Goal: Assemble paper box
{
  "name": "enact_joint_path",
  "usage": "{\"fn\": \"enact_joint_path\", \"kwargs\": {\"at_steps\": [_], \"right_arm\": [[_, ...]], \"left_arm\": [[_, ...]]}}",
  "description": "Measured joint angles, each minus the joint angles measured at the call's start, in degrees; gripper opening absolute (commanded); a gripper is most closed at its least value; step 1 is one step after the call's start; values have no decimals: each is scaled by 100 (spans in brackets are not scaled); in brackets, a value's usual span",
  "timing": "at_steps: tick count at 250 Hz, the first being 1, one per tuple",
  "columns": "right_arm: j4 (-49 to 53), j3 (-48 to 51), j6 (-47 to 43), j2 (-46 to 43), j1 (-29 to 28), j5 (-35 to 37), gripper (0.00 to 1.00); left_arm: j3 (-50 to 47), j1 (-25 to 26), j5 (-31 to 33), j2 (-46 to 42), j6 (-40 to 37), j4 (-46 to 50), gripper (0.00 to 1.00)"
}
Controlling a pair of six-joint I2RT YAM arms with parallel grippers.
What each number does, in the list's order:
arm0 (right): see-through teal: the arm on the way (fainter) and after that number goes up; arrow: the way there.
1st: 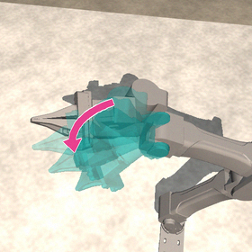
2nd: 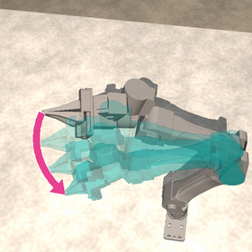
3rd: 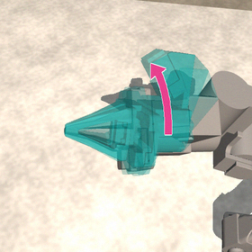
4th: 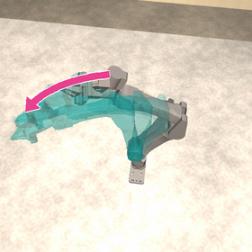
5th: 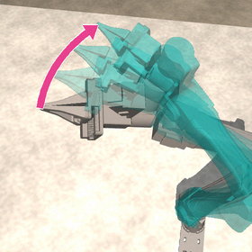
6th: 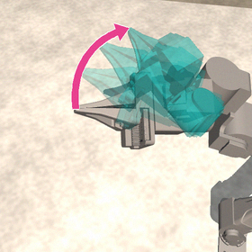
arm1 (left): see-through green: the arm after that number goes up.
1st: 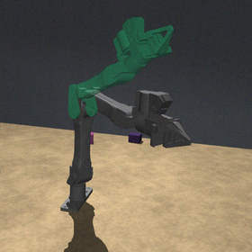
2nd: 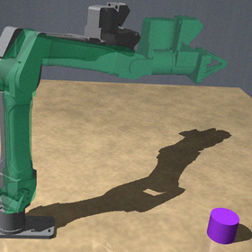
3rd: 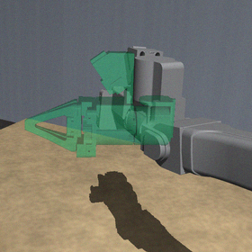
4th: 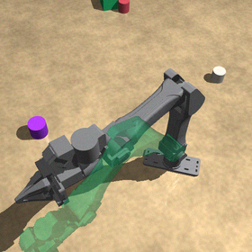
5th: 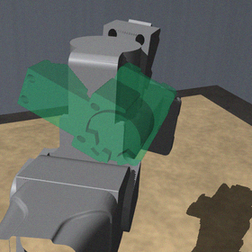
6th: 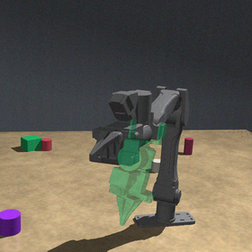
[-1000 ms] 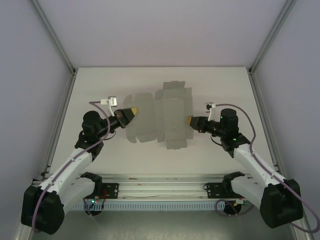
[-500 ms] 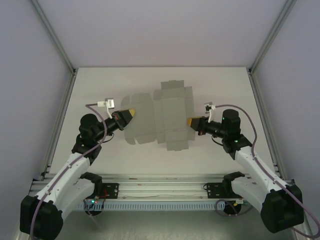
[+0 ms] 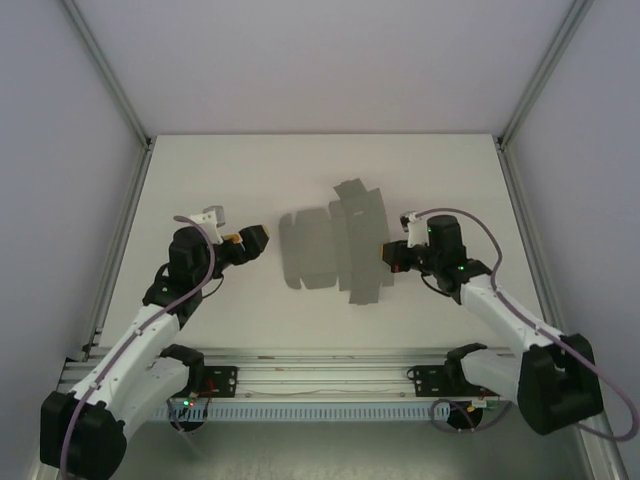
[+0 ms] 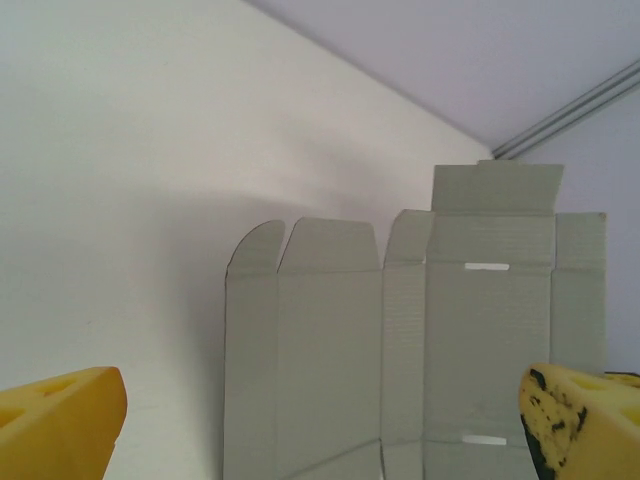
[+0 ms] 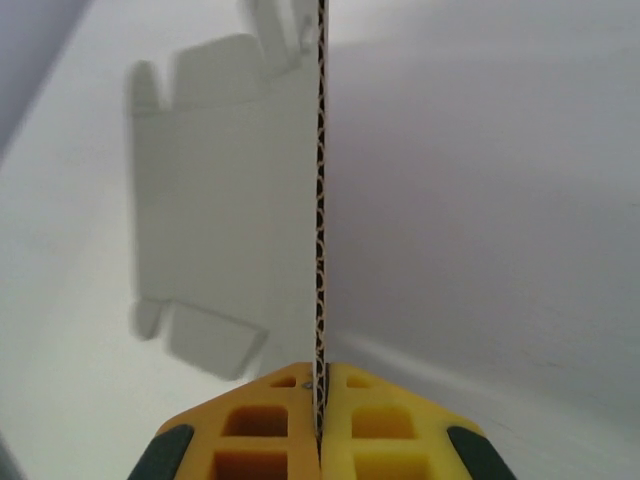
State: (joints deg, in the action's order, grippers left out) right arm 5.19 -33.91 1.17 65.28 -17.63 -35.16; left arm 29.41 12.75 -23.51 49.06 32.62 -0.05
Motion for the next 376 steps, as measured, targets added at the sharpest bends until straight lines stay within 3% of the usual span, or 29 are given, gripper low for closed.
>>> {"fn": "enact_joint_path", "kwargs": {"at_steps": [82, 183, 314, 376], "right_arm": [[76, -861, -800, 1187, -608, 1202, 0], [-501, -1088, -2367, 1451, -1193, 1917, 0], [-1086, -896, -3901, 1626, -1545, 2002, 0], [-1274, -802, -4159, 1401, -1545, 1694, 0]], "left_arm": [[275, 90, -647, 964, -81, -293, 100], [909, 339, -909, 1738, 39, -879, 100], [1847, 339, -1073, 3484, 358, -1545, 100], [1969, 339, -669, 3825, 264, -1510, 96]]}}
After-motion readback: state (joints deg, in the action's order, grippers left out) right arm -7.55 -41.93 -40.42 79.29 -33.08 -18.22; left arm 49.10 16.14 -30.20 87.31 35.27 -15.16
